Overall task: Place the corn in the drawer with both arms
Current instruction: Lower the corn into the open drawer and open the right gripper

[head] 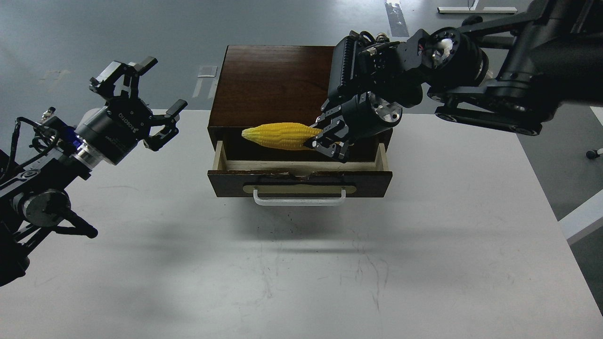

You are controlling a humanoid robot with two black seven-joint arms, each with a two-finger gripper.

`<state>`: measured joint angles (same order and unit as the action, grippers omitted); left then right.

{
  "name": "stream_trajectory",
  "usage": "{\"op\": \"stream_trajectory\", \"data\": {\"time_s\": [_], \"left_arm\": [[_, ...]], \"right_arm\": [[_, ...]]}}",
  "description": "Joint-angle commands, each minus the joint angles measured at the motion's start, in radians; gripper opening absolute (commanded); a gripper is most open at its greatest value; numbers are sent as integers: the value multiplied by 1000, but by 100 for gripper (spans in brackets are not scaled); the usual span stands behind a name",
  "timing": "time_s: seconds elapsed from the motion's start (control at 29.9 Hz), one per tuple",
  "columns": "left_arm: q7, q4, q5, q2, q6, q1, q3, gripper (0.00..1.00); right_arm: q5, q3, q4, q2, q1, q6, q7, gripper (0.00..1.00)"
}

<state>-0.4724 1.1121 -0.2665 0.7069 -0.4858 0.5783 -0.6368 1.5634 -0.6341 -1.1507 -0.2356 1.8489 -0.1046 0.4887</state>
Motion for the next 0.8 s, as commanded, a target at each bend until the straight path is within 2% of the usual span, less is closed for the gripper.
{"op": "stream_trajectory", "data": {"time_s": [0.0, 0.17, 0.23, 0.3, 0.33, 0.4, 0.47, 0.57, 0.77], "left_arm": [[0, 0, 0, 3, 0, 0, 0, 98], [0, 0, 0, 2, 0, 0, 0, 98], [-2, 0, 0, 3, 0, 0, 0, 98], [0, 0, 0, 3, -1, 0, 0, 98], [0, 0, 0, 3, 0, 0, 0, 98], [-2, 0, 0, 5, -2, 0, 0, 98], [-2, 0, 0, 3, -2, 0, 0, 98], [-2, 0, 0, 3, -2, 0, 0, 98], [-2, 0, 0, 2, 0, 0, -9, 98]], "right_arm": [[0, -2, 2, 1, -19, 2, 0, 26], [-2, -2, 0, -4, -42, 3, 0, 45], [-3, -1, 2, -7, -42, 5, 0, 63], [-6, 1, 0, -8, -40, 11, 0, 75], [-6, 1, 0, -8, -40, 11, 0, 75], [-9, 5, 0, -10, -37, 19, 0, 87], [-23, 14, -1, -20, -28, 20, 0, 92], [-74, 43, -7, -46, -11, 20, 0, 95], [-386, 165, -7, -146, 4, 17, 0, 100]]}}
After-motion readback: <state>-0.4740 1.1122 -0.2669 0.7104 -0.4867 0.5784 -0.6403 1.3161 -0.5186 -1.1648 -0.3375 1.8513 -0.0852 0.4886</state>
